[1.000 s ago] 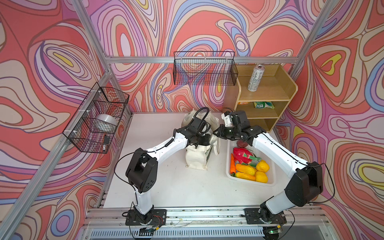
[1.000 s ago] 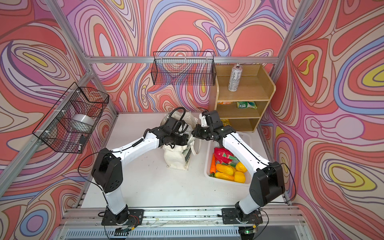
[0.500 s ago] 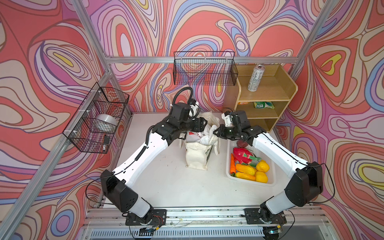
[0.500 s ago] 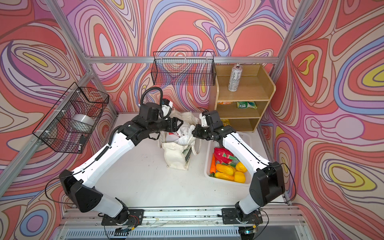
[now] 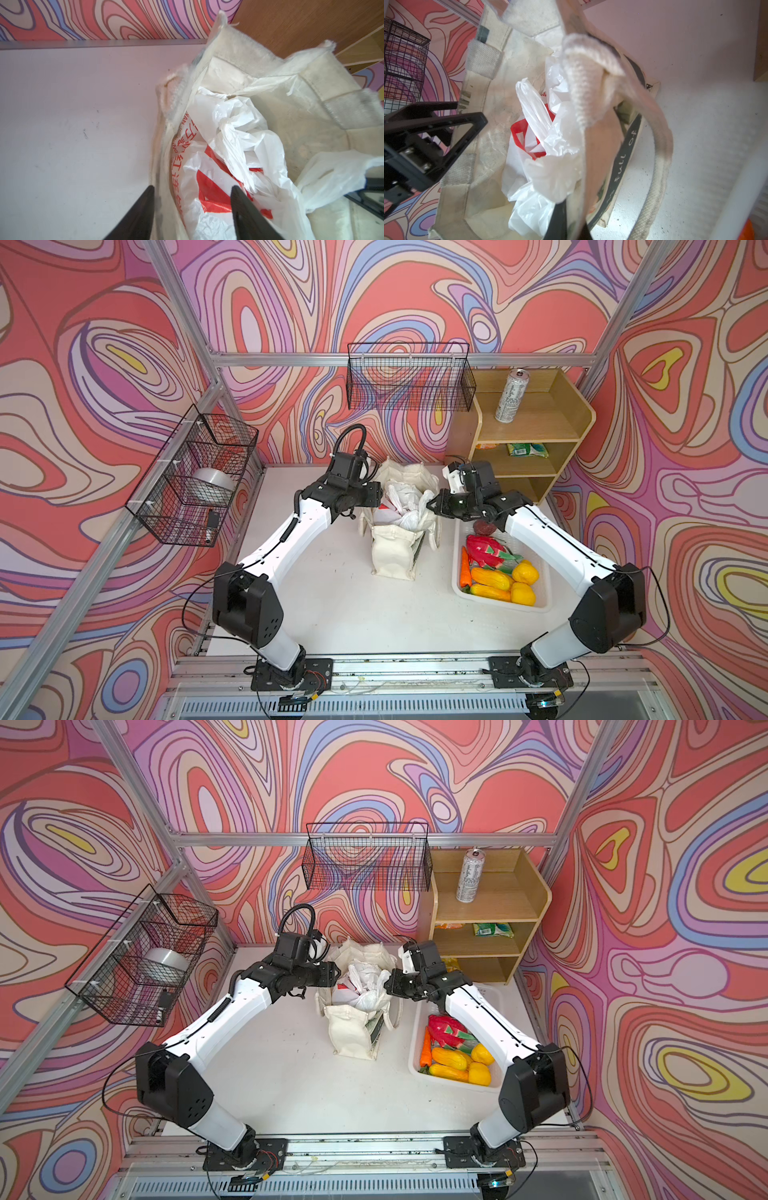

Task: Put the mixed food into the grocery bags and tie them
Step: 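Release and press the white bag down into the tote with the left gripper, then open both grippers and draw them back from the canvas tote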

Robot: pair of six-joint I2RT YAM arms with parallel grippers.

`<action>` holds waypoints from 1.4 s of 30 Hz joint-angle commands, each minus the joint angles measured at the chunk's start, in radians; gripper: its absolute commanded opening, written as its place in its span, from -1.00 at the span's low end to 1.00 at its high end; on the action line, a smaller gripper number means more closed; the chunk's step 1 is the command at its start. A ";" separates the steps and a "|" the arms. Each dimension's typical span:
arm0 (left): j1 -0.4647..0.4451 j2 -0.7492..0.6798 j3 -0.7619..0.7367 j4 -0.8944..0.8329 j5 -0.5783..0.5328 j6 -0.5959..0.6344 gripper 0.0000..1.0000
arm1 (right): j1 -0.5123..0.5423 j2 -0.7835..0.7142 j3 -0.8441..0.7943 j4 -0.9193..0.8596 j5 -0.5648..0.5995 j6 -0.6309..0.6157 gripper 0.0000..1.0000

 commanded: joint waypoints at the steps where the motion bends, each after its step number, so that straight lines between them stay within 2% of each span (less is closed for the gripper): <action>1: 0.000 0.008 0.011 0.005 0.131 0.009 -1.00 | -0.004 -0.003 0.070 0.018 0.015 -0.026 -1.00; 6: -0.046 -0.059 0.014 0.132 0.210 -0.106 -1.00 | 0.013 0.062 0.207 0.011 -0.032 -0.006 -1.00; 10: -0.099 -0.048 0.026 0.176 0.210 -0.167 -1.00 | 0.081 0.154 0.338 -0.008 -0.042 -0.012 -1.00; 16: -0.115 -0.038 -0.057 0.297 0.169 -0.262 -1.00 | 0.100 0.208 0.304 0.063 -0.087 0.056 -1.00; 23: -0.115 -0.039 0.017 0.208 0.110 -0.205 -0.99 | 0.099 0.158 0.283 0.031 -0.023 0.027 -1.00; 24: -0.115 -0.039 0.030 0.197 0.101 -0.199 -0.89 | 0.098 0.149 0.291 0.015 -0.007 0.015 -0.89; 27: -0.114 -0.035 0.073 0.153 0.086 -0.178 -0.21 | 0.079 0.119 0.284 -0.019 0.019 -0.004 -0.03; 28: -0.114 -0.035 0.084 0.134 0.078 -0.167 0.02 | 0.065 0.104 0.276 -0.027 0.027 -0.005 0.15; 29: -0.112 -0.037 0.086 0.124 0.068 -0.160 0.22 | 0.052 0.088 0.263 -0.030 0.030 -0.005 0.48; 30: -0.108 -0.043 0.083 0.115 0.053 -0.155 0.46 | 0.036 0.070 0.248 -0.031 0.030 -0.005 0.70; 31: -0.100 -0.053 0.075 0.114 0.049 -0.151 0.86 | 0.022 0.050 0.237 -0.039 0.030 -0.007 0.86; 32: -0.090 -0.064 0.066 0.112 0.046 -0.149 1.00 | 0.011 0.033 0.230 -0.047 0.031 -0.011 0.96; 38: 0.001 -0.207 0.004 0.093 -0.011 -0.108 1.00 | -0.065 -0.096 0.171 -0.100 0.077 -0.037 0.97; 42: 0.058 -0.304 -0.035 0.035 -0.100 -0.031 1.00 | -0.148 -0.190 0.094 -0.077 0.133 -0.033 0.97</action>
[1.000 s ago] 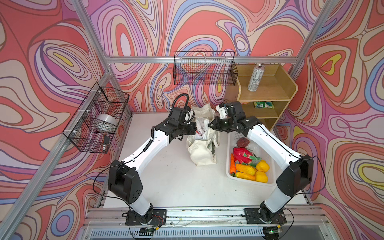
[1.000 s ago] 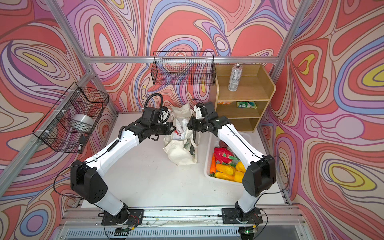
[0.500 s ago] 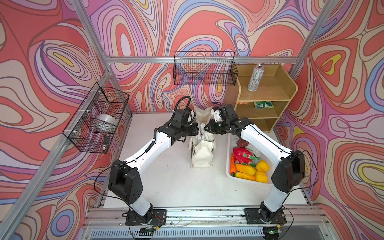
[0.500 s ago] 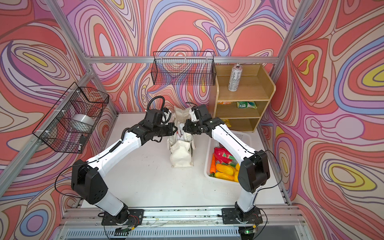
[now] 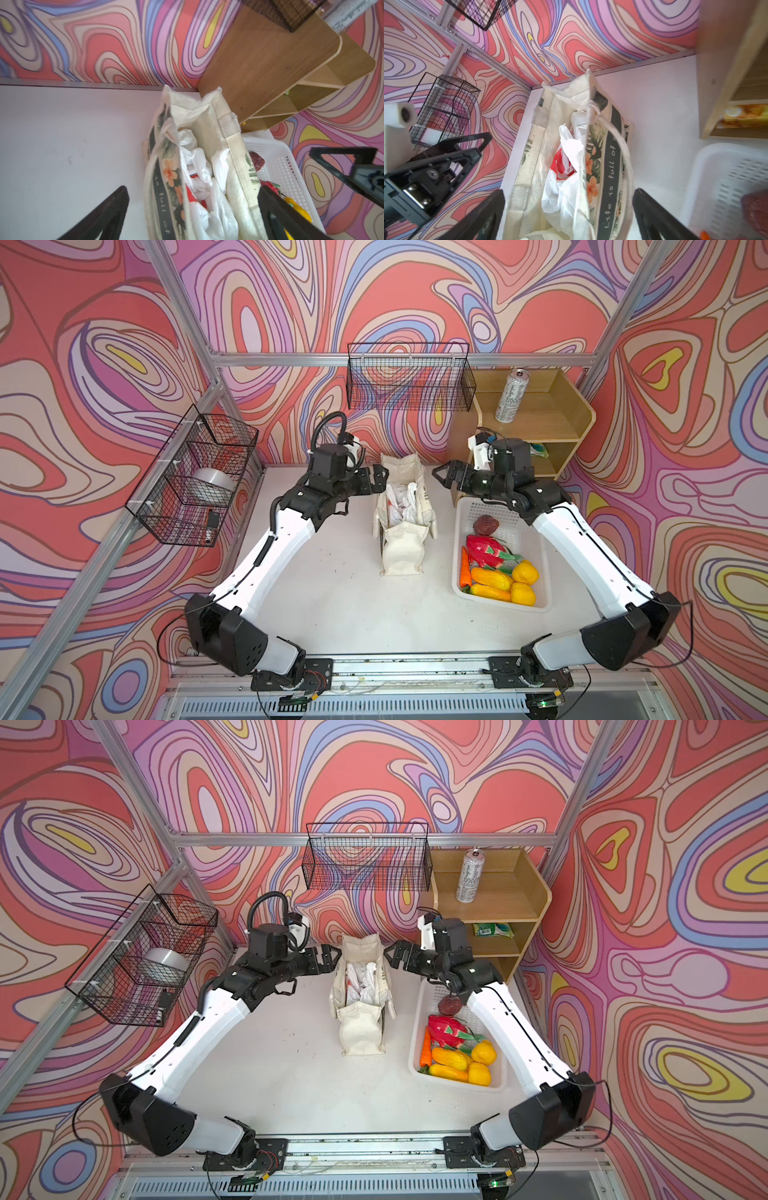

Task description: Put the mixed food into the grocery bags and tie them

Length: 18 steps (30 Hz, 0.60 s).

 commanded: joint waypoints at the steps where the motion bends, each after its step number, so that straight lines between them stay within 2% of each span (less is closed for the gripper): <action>1: 0.043 -0.101 -0.050 -0.051 -0.106 0.091 1.00 | -0.062 -0.068 -0.071 -0.004 0.106 -0.017 0.97; 4: 0.096 -0.182 -0.165 -0.007 -0.211 0.143 1.00 | -0.074 -0.111 -0.139 0.032 0.309 -0.048 0.97; 6: 0.130 -0.247 -0.288 0.087 -0.314 0.186 1.00 | -0.077 -0.124 -0.205 0.081 0.479 -0.071 0.97; 8: 0.177 -0.295 -0.399 0.190 -0.339 0.235 1.00 | -0.082 -0.137 -0.287 0.170 0.641 -0.096 0.97; 12: 0.251 -0.342 -0.607 0.390 -0.393 0.304 1.00 | -0.098 -0.156 -0.499 0.497 0.795 -0.237 0.97; 18: 0.296 -0.252 -0.791 0.572 -0.465 0.351 1.00 | -0.162 -0.066 -0.602 0.642 0.847 -0.256 0.97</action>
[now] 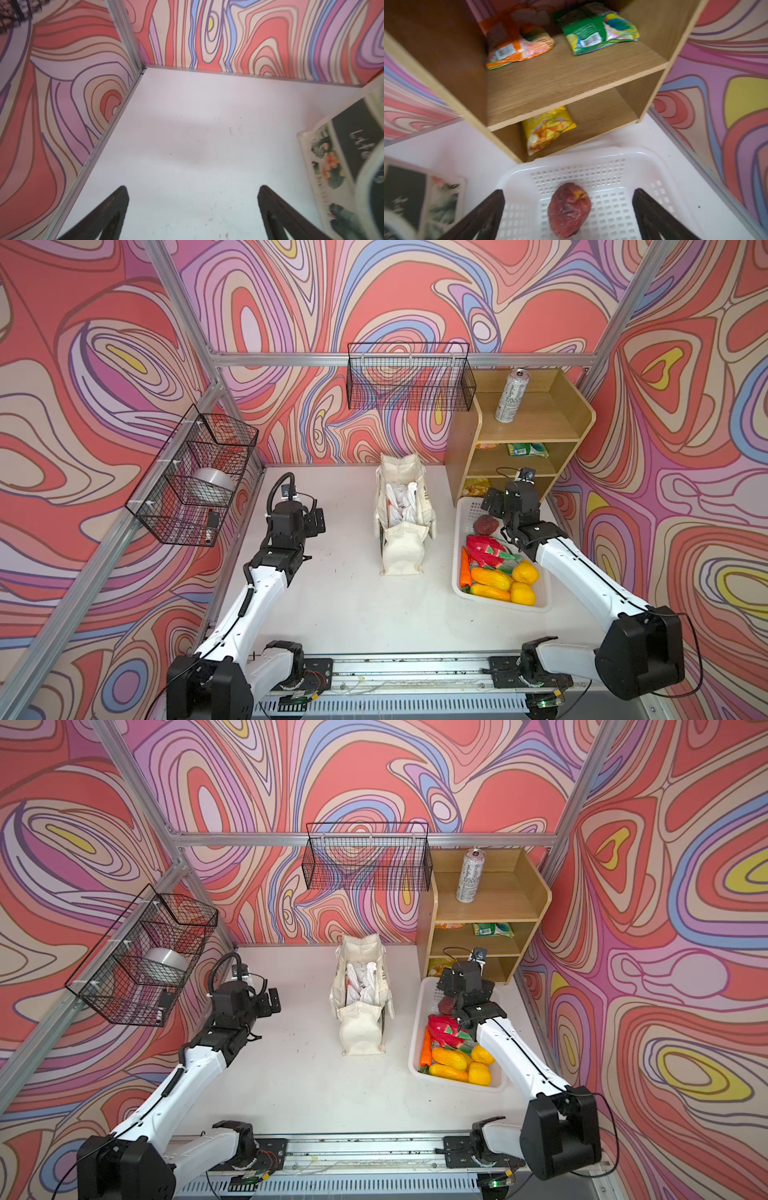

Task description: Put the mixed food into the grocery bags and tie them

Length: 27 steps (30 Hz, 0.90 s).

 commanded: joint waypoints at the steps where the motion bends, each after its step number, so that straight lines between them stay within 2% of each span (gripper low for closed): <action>1: 0.010 0.047 -0.075 0.214 -0.087 0.075 1.00 | -0.022 0.051 -0.040 0.192 0.107 -0.064 0.97; 5: 0.013 0.107 -0.202 0.411 -0.139 0.085 1.00 | -0.023 0.130 -0.106 0.285 0.143 -0.104 0.97; 8: 0.020 0.156 -0.287 0.541 -0.130 0.085 1.00 | -0.023 0.167 -0.177 0.405 0.147 -0.148 0.97; 13: 0.044 0.263 -0.338 0.735 -0.075 0.060 1.00 | -0.025 0.241 -0.285 0.658 0.133 -0.258 0.97; 17: 0.067 0.328 -0.335 0.797 0.013 0.054 1.00 | -0.032 0.312 -0.391 0.896 0.103 -0.322 0.97; 20: 0.077 0.371 -0.368 0.894 0.062 0.059 1.00 | -0.048 0.355 -0.480 1.107 0.056 -0.317 0.97; 23: 0.083 0.428 -0.395 1.011 0.083 0.068 1.00 | -0.067 0.352 -0.474 1.083 -0.013 -0.307 0.97; 25: 0.085 0.406 -0.370 0.921 0.129 0.075 1.00 | -0.100 0.339 -0.492 1.080 -0.087 -0.284 0.97; 27: 0.085 0.424 -0.363 0.941 0.190 0.105 1.00 | -0.119 0.340 -0.528 1.146 -0.152 -0.285 0.97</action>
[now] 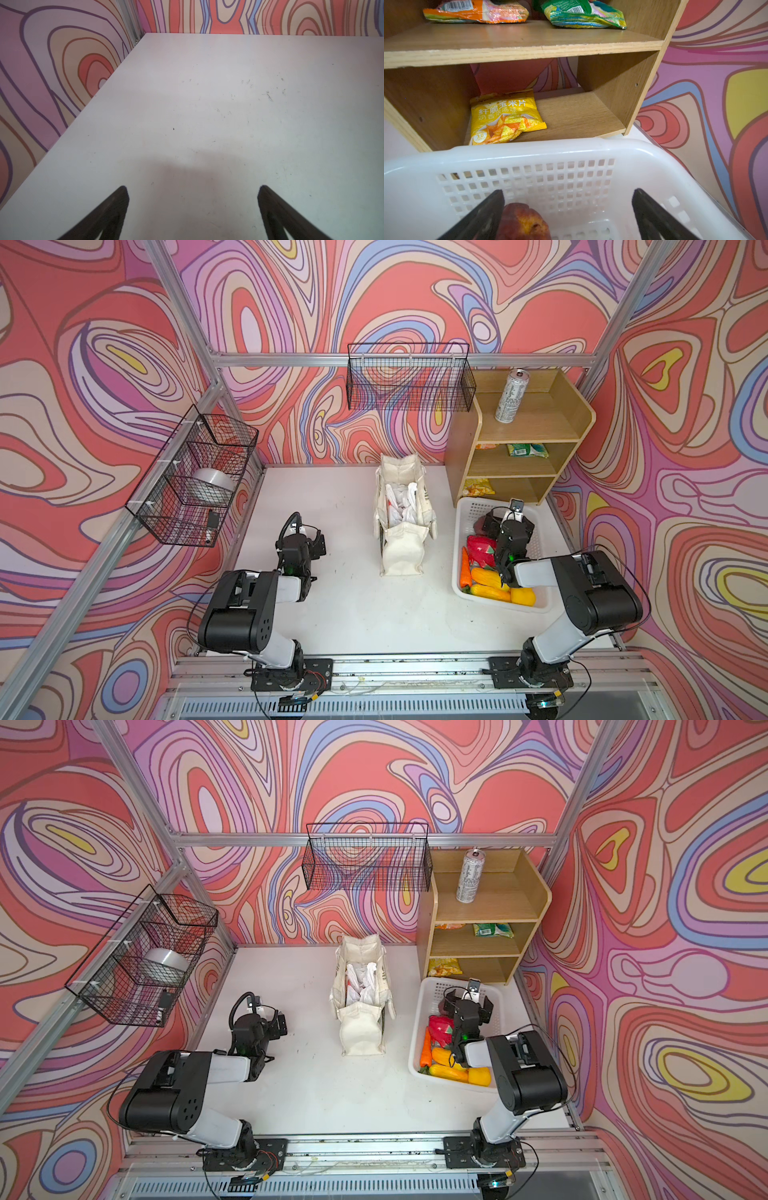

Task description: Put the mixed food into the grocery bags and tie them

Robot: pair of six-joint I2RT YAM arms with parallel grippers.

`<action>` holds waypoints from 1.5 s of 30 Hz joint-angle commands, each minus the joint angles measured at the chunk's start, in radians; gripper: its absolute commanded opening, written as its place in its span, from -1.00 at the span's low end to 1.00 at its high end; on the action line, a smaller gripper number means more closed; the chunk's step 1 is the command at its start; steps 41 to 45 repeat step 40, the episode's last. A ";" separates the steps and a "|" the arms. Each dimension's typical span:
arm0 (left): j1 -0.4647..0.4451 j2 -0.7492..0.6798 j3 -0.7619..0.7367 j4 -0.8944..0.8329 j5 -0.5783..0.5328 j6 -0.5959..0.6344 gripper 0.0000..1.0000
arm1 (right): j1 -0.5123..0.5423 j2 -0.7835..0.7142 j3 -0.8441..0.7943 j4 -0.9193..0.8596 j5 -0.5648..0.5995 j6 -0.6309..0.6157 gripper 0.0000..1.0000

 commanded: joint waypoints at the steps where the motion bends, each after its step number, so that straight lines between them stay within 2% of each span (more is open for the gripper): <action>1: 0.007 0.014 0.017 0.069 0.126 0.048 1.00 | -0.027 0.025 -0.063 0.091 -0.136 -0.009 0.97; 3: 0.009 0.000 0.036 0.008 0.145 0.051 1.00 | -0.028 0.088 -0.098 0.245 -0.128 -0.029 0.97; 4: 0.010 0.009 0.029 0.038 0.146 0.054 1.00 | -0.030 0.057 -0.078 0.141 -0.147 -0.013 0.97; 6: 0.010 0.007 0.034 0.023 0.146 0.052 1.00 | -0.040 0.080 -0.037 0.109 -0.160 -0.014 0.97; 7: 0.010 0.007 0.037 0.018 0.146 0.051 1.00 | -0.054 0.069 0.002 0.003 -0.193 0.000 0.97; 8: 0.010 0.013 0.034 0.034 0.147 0.052 1.00 | -0.075 0.075 -0.002 0.026 -0.230 0.009 0.97; 45: 0.010 0.007 0.026 0.040 0.140 0.045 1.00 | -0.076 0.068 -0.008 0.034 -0.229 0.000 0.97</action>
